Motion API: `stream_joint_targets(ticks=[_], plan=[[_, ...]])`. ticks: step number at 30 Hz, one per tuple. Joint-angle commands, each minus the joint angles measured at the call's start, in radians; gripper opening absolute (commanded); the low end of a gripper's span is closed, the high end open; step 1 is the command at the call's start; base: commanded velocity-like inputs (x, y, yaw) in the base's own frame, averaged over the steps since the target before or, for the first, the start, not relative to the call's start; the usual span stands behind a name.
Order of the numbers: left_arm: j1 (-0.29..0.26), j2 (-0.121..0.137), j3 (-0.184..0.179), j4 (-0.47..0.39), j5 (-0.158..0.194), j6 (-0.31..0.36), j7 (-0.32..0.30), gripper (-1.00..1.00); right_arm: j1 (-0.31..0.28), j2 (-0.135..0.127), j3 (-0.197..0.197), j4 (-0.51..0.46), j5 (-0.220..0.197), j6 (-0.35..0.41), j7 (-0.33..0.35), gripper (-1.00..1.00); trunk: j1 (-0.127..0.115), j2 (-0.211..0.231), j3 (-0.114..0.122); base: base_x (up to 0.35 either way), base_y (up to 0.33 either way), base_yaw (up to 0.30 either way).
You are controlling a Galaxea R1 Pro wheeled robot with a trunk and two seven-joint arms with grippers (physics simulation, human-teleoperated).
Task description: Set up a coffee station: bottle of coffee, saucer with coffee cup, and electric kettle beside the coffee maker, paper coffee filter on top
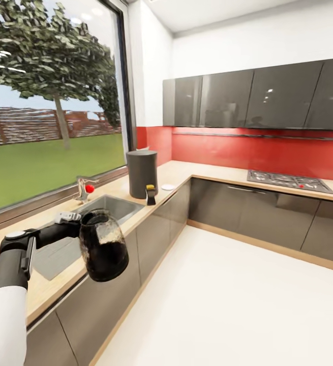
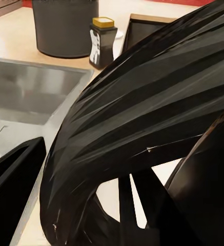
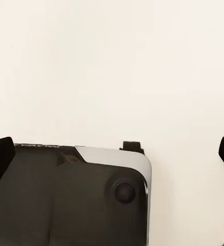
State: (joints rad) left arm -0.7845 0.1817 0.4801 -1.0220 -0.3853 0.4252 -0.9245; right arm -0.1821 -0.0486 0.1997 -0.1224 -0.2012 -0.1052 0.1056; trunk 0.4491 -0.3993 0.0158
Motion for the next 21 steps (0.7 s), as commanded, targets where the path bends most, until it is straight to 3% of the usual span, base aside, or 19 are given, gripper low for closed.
stream_joint_targets(ticks=[1, 21], plan=[[-0.001, -0.001, 0.003, -0.001, -0.003, 0.008, -0.007, -1.00, 0.000, -0.001, 0.007, 0.001, -0.010, -0.004, 0.003, 1.00, 0.001, -0.001, 0.000, 0.331, -0.005, 0.000], [-0.001, -0.001, 0.004, -0.001, -0.003, 0.008, -0.007, -1.00, 0.000, -0.001, 0.007, 0.001, -0.010, -0.004, 0.003, 1.00, 0.001, -0.001, 0.000, 0.333, 0.000, 0.000]])
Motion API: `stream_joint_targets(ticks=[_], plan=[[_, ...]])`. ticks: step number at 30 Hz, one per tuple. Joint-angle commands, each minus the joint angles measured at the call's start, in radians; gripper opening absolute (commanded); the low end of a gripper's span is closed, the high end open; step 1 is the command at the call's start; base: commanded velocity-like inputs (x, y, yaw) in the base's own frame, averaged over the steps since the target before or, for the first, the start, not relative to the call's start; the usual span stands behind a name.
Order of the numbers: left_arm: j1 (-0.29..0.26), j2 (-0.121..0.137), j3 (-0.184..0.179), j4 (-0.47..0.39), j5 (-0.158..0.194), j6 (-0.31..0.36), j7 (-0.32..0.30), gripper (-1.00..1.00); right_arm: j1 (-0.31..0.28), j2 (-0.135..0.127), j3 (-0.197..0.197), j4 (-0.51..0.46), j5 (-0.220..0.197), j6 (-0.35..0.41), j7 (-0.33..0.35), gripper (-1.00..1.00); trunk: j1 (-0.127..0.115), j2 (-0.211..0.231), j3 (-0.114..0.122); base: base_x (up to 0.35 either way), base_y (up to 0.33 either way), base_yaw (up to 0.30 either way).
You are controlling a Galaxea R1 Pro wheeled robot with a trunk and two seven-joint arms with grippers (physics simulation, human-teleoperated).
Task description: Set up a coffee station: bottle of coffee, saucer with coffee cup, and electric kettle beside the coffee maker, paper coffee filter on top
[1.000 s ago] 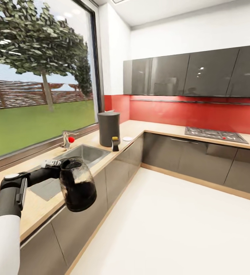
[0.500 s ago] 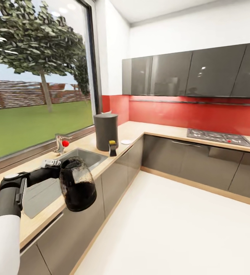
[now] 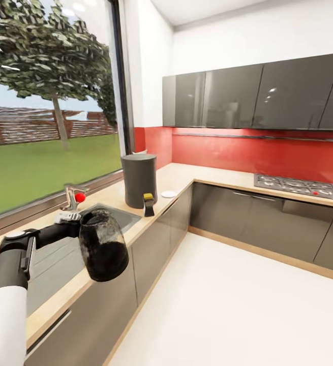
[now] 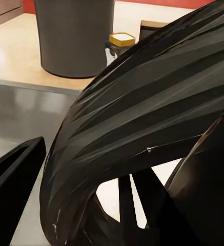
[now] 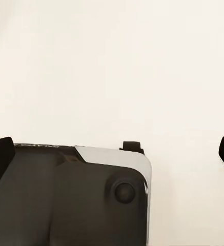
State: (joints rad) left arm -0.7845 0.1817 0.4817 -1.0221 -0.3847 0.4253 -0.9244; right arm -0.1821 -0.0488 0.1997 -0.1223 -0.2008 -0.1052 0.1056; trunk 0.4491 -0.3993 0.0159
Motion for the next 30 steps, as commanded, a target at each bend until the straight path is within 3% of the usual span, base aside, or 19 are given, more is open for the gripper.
stream_joint_targets(ticks=[1, 15, 24, 27, 30], plan=[[-0.001, -0.001, 0.003, -0.001, -0.003, 0.008, -0.007, -1.00, 0.000, 0.000, 0.007, 0.001, -0.010, -0.003, 0.003, 1.00, 0.001, -0.001, 0.000, 0.333, 0.000, 0.000], [-0.001, 0.001, 0.009, -0.001, -0.004, 0.007, -0.005, -1.00, 0.000, 0.000, 0.007, 0.001, -0.010, -0.004, 0.003, 1.00, 0.001, -0.001, 0.000, 0.324, 0.000, 0.000], [-0.016, -0.006, 0.001, -0.038, 0.002, 0.012, -0.006, -1.00, 0.000, 0.000, 0.007, 0.001, -0.010, -0.004, 0.003, 1.00, 0.001, -0.001, 0.000, 0.041, 0.000, 0.000], [-0.059, -0.033, -0.001, -0.083, 0.004, 0.085, -0.005, -1.00, 0.000, 0.000, 0.007, 0.001, -0.010, -0.004, 0.003, 1.00, 0.001, -0.001, 0.000, 0.000, 0.000, 0.000], [-0.149, -0.046, -0.004, -0.094, 0.003, 0.163, -0.006, -1.00, 0.000, -0.001, 0.007, 0.001, -0.010, -0.004, 0.003, 1.00, 0.001, -0.001, 0.000, 0.000, 0.000, -0.075]])
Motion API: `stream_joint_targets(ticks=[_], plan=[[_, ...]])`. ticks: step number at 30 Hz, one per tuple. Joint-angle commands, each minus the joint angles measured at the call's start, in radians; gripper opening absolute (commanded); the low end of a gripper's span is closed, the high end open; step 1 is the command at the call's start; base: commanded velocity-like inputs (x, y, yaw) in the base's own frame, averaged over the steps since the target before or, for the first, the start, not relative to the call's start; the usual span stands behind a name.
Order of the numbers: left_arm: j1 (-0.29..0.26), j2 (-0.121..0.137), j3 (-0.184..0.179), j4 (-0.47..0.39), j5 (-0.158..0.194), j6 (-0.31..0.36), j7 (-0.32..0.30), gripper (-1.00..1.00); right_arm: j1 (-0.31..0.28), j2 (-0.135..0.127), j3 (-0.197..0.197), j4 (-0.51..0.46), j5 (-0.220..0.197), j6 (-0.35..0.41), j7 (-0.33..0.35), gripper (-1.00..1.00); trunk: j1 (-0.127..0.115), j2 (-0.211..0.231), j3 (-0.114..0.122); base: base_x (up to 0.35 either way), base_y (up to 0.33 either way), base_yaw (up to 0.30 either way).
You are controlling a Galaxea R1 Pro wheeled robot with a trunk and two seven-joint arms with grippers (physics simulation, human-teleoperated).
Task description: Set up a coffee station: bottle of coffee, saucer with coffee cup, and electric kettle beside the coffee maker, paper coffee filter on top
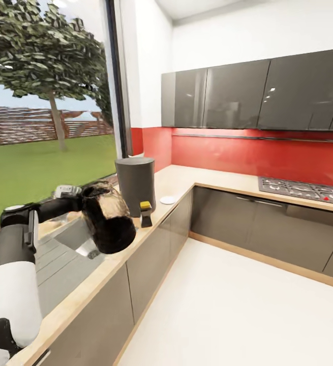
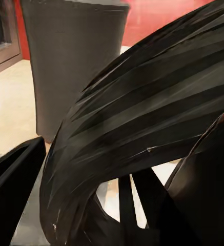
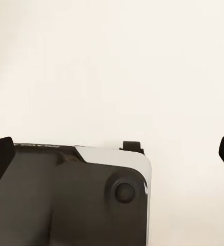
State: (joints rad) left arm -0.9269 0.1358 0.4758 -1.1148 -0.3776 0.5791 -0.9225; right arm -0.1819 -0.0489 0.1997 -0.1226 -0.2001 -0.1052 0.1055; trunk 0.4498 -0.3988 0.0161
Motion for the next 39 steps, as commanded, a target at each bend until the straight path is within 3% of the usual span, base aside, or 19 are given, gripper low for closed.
stream_joint_targets(ticks=[1, 4, 6, 19, 33, 39], plan=[[-0.030, -0.003, -0.006, -0.002, -0.005, 0.019, -0.007, -1.00, -0.001, -0.001, 0.007, 0.001, -0.011, -0.004, 0.003, 1.00, 0.000, -0.001, -0.001, 0.000, 0.000, -0.228], [-0.053, -0.003, -0.053, -0.004, -0.007, 0.031, -0.007, -1.00, -0.001, 0.000, 0.007, 0.001, -0.011, -0.004, 0.003, 1.00, 0.000, -0.001, -0.001, 0.000, 0.000, -0.265], [-0.057, -0.001, -0.063, -0.008, -0.007, 0.032, -0.007, -1.00, -0.001, 0.000, 0.007, 0.001, -0.011, -0.003, 0.003, 1.00, 0.000, -0.001, -0.001, 0.000, 0.000, -0.281], [-0.041, 0.000, -0.071, -0.010, -0.011, 0.032, -0.004, -1.00, -0.001, 0.000, 0.006, 0.001, -0.012, -0.004, 0.003, 1.00, 0.000, -0.001, -0.001, 0.013, -0.003, -0.284], [-0.041, -0.001, -0.068, -0.008, -0.012, 0.031, -0.003, -1.00, -0.001, 0.000, 0.007, 0.001, -0.012, -0.004, 0.003, 1.00, 0.000, -0.001, -0.001, 0.234, -0.153, -0.278], [-0.041, 0.000, -0.067, -0.007, -0.013, 0.031, -0.003, -1.00, -0.001, 0.000, 0.009, 0.001, -0.010, -0.005, 0.003, 1.00, 0.000, -0.001, -0.001, 0.253, -0.165, -0.044]])
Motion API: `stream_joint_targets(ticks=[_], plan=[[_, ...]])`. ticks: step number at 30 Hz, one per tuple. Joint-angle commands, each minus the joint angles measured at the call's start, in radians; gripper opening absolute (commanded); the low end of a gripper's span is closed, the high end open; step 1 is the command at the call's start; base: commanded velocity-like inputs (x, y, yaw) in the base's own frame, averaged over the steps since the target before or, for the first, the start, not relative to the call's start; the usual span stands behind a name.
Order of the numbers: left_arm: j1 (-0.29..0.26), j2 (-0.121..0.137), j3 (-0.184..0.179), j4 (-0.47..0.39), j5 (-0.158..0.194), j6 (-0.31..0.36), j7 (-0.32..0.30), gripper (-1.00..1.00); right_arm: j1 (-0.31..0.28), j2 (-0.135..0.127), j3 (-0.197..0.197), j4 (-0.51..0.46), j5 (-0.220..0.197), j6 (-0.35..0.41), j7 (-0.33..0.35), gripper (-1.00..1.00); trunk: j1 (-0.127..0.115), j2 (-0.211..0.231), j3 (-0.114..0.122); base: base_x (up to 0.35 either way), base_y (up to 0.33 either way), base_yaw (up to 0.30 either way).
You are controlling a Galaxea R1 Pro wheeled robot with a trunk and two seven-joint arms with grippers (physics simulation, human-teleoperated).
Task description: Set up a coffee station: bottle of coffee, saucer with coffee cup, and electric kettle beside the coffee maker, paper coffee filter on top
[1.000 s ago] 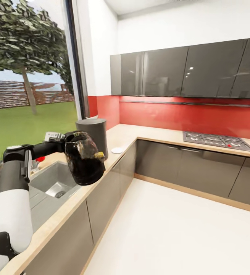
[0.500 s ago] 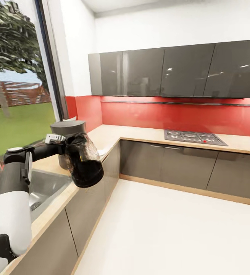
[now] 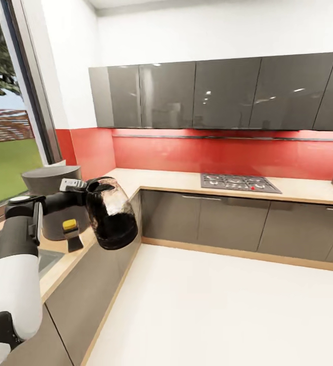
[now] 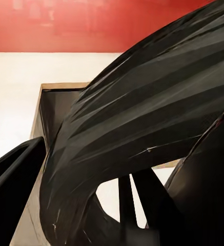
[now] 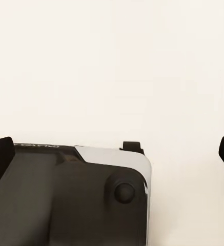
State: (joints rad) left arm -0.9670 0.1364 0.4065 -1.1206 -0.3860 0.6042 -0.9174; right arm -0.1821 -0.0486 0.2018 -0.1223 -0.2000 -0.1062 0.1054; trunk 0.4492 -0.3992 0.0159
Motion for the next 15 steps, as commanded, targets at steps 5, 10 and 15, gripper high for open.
stream_joint_targets(ticks=[5, 10, 15], plan=[[-0.020, 0.000, -0.011, 0.017, -0.026, 0.012, -0.012, -1.00, -0.002, 0.015, 0.003, -0.006, -0.013, -0.007, 0.001, 1.00, 0.001, -0.001, 0.000, 0.000, 0.000, 0.000], [-0.027, 0.001, -0.018, 0.019, -0.028, 0.012, -0.009, -1.00, -0.002, 0.003, -0.001, -0.006, -0.018, -0.005, 0.001, 1.00, 0.001, -0.001, 0.000, 0.000, 0.000, 0.000], [-0.002, 0.002, -0.018, 0.017, -0.028, 0.008, -0.006, -1.00, -0.002, 0.003, -0.001, -0.007, -0.017, -0.005, 0.001, 1.00, 0.001, -0.001, 0.000, 0.000, 0.000, 0.000]])
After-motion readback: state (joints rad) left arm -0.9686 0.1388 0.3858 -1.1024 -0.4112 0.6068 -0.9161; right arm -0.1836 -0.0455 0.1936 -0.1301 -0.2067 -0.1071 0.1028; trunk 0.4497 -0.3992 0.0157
